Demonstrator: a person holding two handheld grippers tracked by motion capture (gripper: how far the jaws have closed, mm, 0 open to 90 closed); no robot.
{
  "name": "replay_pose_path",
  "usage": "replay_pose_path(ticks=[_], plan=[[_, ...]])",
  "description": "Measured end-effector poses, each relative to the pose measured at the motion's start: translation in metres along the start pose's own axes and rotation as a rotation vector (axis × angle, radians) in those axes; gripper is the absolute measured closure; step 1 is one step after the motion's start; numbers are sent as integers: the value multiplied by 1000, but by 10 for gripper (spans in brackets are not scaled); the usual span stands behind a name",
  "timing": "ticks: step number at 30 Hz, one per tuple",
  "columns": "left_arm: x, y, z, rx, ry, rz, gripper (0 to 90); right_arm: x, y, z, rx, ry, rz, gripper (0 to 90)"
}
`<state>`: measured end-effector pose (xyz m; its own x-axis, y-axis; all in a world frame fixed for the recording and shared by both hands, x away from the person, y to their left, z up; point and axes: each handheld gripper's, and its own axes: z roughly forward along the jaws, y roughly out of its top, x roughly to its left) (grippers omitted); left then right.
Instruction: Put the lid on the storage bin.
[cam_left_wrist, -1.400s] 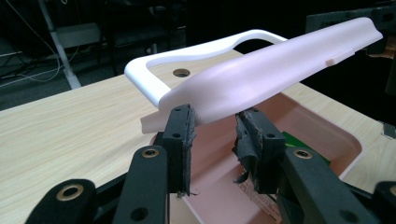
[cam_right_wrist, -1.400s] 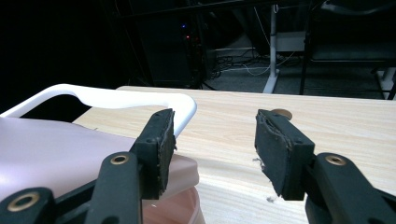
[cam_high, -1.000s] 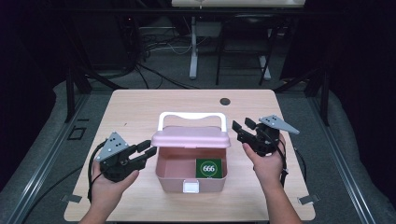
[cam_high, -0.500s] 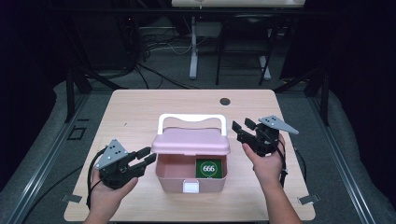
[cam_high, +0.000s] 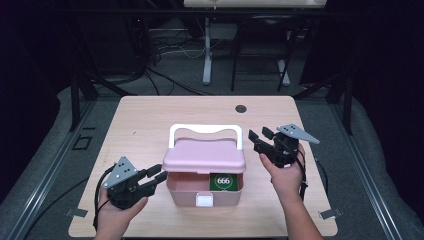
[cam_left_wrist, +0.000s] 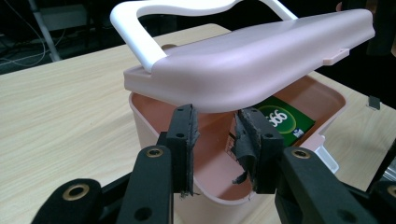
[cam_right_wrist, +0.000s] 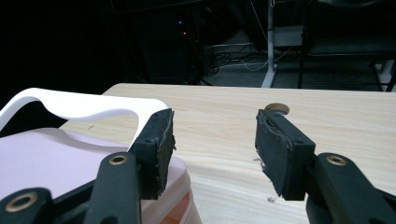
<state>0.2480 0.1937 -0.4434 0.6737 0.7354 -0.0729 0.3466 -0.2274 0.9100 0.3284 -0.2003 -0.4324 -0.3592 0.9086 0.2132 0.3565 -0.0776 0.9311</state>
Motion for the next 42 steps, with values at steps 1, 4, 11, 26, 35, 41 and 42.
replay_pose_path(ticks=[1, 4, 11, 26, 35, 41, 42], plan=[[0, -1, 0, 0, 1, -3, 671, 0, 0, 0, 1, -1, -1, 467], [-1, -3, 0, 2, -2, -7, 671, 0, -1, 1, 2, -1, 0, 467], [-1, -11, 2, 12, -5, -16, 672, 0, -1, 1, 4, -1, 1, 466], [-3, -22, 5, 30, -12, -32, 676, 0, -3, 3, 10, -2, -2, 466], [-2, -27, 6, 45, -20, -31, 678, 0, -4, 3, 11, -1, 1, 466], [-2, -30, 7, 48, -22, -36, 678, 0, -4, 4, 12, -2, 1, 465], [-2, -30, 7, 48, -22, -36, 678, 0, -4, 4, 12, -2, 1, 465]])
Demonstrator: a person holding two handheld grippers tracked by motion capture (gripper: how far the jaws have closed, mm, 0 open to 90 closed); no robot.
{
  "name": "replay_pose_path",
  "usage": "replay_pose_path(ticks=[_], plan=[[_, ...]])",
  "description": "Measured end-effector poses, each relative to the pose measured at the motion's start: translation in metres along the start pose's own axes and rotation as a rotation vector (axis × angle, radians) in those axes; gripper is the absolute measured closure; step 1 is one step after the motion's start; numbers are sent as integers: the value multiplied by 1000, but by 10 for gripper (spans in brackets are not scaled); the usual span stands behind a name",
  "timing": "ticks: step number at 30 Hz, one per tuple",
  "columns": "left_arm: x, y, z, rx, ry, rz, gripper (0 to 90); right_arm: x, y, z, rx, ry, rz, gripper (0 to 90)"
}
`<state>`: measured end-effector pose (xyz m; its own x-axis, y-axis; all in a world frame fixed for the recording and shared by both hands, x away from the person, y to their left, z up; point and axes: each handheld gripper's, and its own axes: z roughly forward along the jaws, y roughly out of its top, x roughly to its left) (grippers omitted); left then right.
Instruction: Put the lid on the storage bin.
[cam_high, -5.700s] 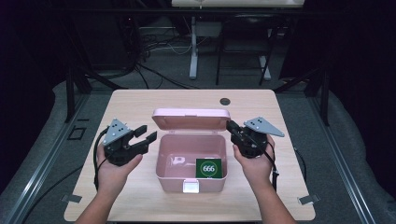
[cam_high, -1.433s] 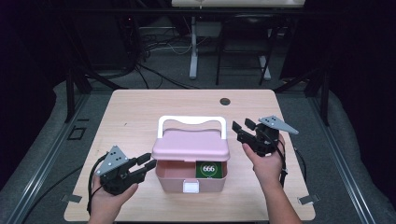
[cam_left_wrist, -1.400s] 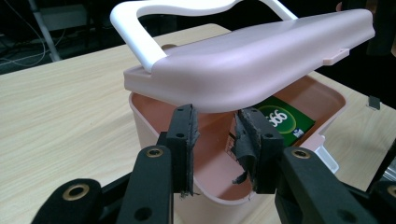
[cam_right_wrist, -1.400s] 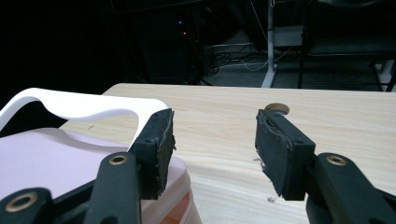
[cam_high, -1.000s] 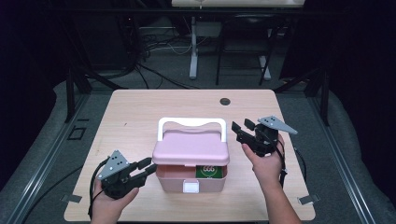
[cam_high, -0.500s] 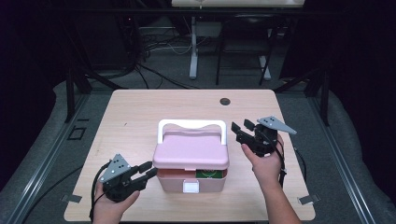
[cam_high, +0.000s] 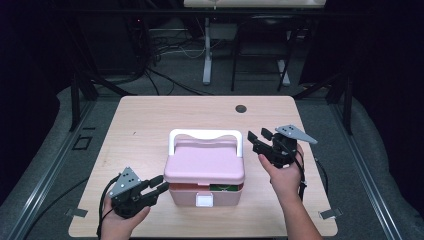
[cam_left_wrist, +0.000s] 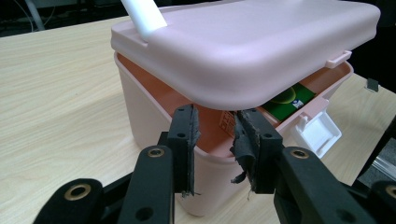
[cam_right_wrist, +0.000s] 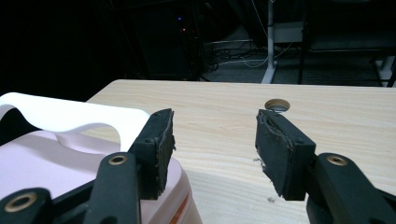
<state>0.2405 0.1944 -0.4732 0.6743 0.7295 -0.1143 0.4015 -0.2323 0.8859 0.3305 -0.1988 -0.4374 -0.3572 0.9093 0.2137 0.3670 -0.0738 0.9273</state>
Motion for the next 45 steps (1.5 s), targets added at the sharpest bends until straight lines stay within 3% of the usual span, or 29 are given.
replay_pose_path(ticks=[35, 41, 45], plan=[[0, -22, 5, 47, -10, -28, 678, 0, -2, 2, 14, 0, 0, 462], [2, -26, 4, 51, -7, -41, 675, 0, -1, 2, 13, -1, -1, 461], [5, -28, -2, 22, 0, -72, 657, -1, -1, 2, 13, -2, 3, 461]])
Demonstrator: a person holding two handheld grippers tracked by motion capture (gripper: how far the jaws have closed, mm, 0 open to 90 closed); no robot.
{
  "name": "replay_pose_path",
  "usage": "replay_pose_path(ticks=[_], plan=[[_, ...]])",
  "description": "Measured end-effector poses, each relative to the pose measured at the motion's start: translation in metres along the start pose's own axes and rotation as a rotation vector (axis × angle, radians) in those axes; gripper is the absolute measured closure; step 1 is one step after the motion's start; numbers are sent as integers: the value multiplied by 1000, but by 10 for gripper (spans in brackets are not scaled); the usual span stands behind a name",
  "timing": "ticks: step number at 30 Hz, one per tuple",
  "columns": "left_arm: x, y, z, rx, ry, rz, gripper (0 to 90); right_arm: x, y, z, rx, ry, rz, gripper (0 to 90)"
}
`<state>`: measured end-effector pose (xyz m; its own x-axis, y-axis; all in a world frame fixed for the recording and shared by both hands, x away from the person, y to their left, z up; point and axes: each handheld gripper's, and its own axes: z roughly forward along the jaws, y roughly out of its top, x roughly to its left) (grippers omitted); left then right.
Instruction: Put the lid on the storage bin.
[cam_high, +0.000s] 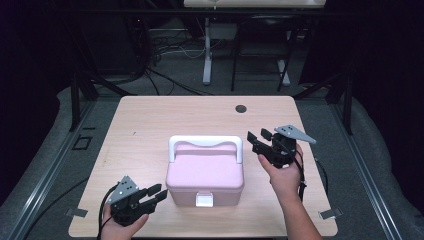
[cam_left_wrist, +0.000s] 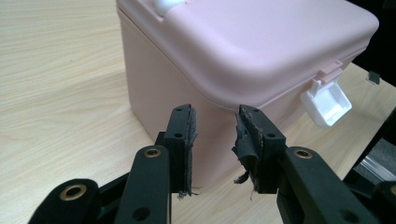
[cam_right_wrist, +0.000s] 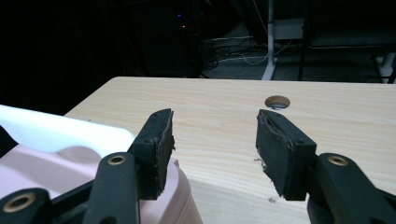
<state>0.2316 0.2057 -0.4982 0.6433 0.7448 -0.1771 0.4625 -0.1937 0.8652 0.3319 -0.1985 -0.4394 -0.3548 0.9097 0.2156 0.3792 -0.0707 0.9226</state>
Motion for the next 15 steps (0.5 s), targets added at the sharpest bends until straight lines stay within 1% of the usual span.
replay_pose_path(ticks=[1, 2, 5, 12, 15], plan=[[0, 0, 0, 0, 0, 0, 657, 0, 0, 0, 0, 0, 0, 461], [0, 0, -1, -11, 3, -6, 656, 0, 0, 0, -1, 1, -2, 461], [1, -1, -2, -16, 6, -10, 651, 0, 0, 0, -2, 2, -2, 461], [3, -3, -1, -12, 9, -24, 640, -1, 1, -1, -2, 1, 1, 460], [4, -3, -1, -10, 14, -24, 636, -1, 1, -1, -2, 1, 1, 460]])
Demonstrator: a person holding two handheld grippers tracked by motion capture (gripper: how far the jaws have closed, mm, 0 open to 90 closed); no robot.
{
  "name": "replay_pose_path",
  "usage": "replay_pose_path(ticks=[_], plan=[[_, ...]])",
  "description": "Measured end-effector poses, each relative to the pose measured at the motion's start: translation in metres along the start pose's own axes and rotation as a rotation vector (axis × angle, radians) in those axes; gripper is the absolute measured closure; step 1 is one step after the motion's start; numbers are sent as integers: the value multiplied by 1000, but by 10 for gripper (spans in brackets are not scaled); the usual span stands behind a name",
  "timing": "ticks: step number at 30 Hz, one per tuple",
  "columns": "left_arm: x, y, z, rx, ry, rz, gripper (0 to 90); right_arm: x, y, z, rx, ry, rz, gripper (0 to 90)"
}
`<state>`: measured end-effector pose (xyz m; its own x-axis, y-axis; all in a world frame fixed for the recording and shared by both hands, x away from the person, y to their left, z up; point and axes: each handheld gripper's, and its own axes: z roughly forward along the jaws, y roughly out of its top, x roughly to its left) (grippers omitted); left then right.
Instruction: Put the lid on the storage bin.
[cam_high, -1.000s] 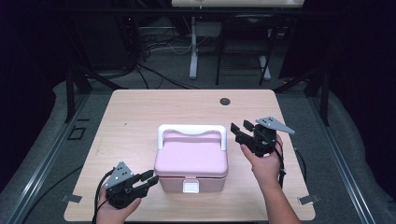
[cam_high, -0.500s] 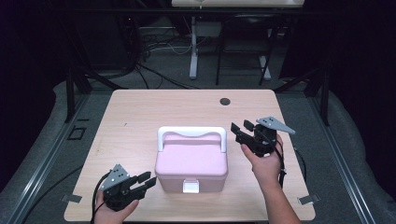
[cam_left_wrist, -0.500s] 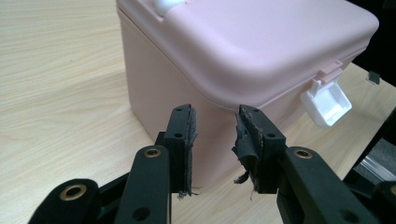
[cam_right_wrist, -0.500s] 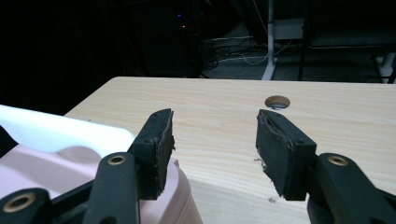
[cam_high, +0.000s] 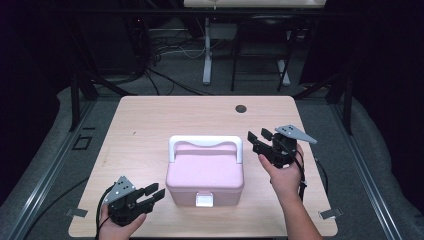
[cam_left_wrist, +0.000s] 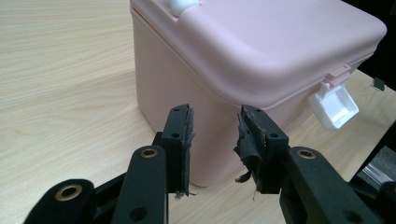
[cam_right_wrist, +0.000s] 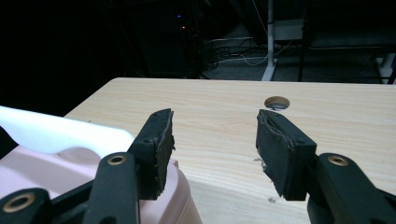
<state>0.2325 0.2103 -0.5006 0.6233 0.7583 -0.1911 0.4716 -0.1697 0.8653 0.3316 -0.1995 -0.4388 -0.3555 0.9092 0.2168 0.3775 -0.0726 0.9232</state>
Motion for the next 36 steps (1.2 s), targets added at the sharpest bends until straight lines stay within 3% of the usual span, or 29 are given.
replay_pose_path(ticks=[16, 36], plan=[[11, 3, 1, -22, 52, -17, 584, -2, 0, -1, -5, -1, 4, 459], [23, 25, 16, -53, 91, -13, 551, -3, 1, -2, -13, -3, 9, 458]])
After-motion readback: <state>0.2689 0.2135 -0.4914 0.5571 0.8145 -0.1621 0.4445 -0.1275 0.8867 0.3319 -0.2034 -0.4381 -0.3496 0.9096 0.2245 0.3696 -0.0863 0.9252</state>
